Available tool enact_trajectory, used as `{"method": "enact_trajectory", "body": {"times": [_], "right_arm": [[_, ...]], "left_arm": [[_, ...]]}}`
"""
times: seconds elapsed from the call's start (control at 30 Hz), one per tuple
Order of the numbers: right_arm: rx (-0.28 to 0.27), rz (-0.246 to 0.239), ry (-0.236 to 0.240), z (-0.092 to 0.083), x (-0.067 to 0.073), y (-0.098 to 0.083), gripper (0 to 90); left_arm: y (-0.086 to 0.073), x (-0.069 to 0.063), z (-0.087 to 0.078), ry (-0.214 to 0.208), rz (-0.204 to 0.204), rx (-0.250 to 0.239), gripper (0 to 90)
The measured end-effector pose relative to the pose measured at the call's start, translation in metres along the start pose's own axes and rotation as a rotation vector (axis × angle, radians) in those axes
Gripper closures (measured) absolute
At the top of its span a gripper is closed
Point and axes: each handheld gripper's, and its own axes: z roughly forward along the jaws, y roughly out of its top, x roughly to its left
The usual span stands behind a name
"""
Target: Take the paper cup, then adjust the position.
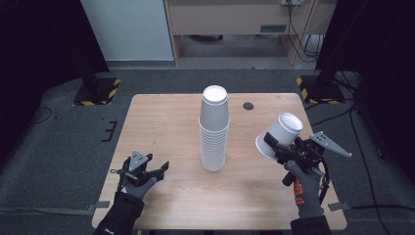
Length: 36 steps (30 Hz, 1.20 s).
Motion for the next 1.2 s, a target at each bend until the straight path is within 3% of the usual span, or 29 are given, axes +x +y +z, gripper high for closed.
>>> {"method": "enact_trajectory", "body": {"times": [0.53,0.83,1.2], "right_arm": [[0.023,0.067,0.017,0.000,-0.009,-0.015,15.4],[0.018,0.142,0.019,-0.004,-0.018,-0.021,15.5],[0.015,0.200,0.019,-0.008,-0.025,-0.029,15.4]], "left_arm": [[0.003,-0.010,-0.003,-0.052,0.028,-0.031,24.0],[0.005,-0.026,-0.001,-0.102,0.057,-0.044,25.2],[0.007,-0.046,-0.001,-0.157,0.089,-0.055,27.2]]}}
